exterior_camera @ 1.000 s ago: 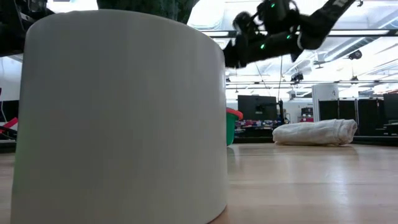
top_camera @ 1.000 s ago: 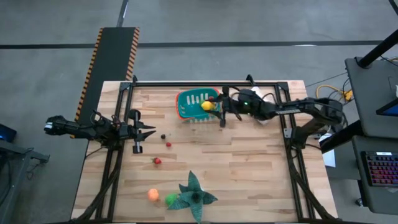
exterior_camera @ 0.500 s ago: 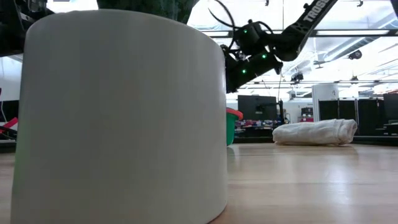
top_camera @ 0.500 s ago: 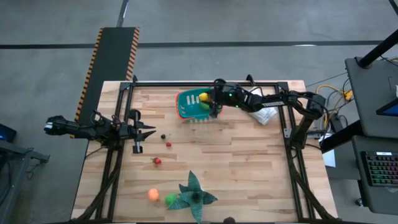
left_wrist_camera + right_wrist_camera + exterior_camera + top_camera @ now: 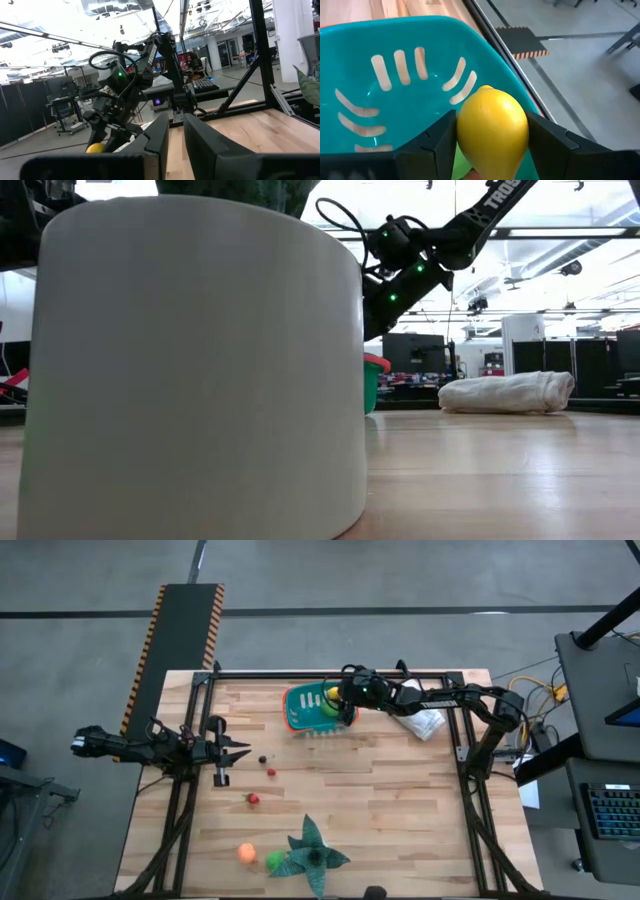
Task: Pick and placing Produce into tupperware
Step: Put the yellow lemon toy into the bin
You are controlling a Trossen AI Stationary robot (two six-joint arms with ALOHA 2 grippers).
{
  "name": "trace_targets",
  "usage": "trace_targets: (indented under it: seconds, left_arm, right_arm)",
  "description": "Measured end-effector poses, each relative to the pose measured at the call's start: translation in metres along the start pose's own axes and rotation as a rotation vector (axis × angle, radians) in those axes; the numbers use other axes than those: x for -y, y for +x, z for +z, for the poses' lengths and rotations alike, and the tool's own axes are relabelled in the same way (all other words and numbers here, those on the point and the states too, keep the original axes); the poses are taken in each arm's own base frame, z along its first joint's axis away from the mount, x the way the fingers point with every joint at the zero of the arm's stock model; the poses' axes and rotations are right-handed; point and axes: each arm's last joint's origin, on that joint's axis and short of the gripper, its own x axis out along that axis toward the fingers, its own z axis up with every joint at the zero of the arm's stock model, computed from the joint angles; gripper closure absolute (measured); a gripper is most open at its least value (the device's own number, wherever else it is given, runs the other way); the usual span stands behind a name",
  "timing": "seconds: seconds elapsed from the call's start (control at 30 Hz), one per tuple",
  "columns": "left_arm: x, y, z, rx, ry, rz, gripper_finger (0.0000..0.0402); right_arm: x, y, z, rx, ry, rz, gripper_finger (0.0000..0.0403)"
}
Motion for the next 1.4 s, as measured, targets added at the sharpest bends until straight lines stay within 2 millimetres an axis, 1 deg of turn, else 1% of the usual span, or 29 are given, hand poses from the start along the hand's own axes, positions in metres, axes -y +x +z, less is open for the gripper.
trace_targets:
  seconds: [0.47,0.7,1.27,1.4]
  left_arm:
    - [0.0,0.0,0.0,0.0,0.0,0.0,0.0356]
    - [0.0,0.0,0.0001,0.001,0.0,0.0,0.0356]
    - [0.0,0.0,0.0,0.0,-0.001,0.0,0.0356]
    - [0.0,0.0,0.0,0.0,-0.001,0.0,0.0356]
  right_arm:
    - [0.0014,0.0002,-0.002,-0.017,0.005,-0.008,0.0212]
    - [0.0015,0.0001,-0.0021,-0.017,0.003,-0.009,0.0202]
    - [0.0015,0.0001,-0.0021,-0.017,-0.001,-0.009,0.0198]
    - [0.0021,0.0,-0.0021,-0.017,0.029,-0.01,0.0198]
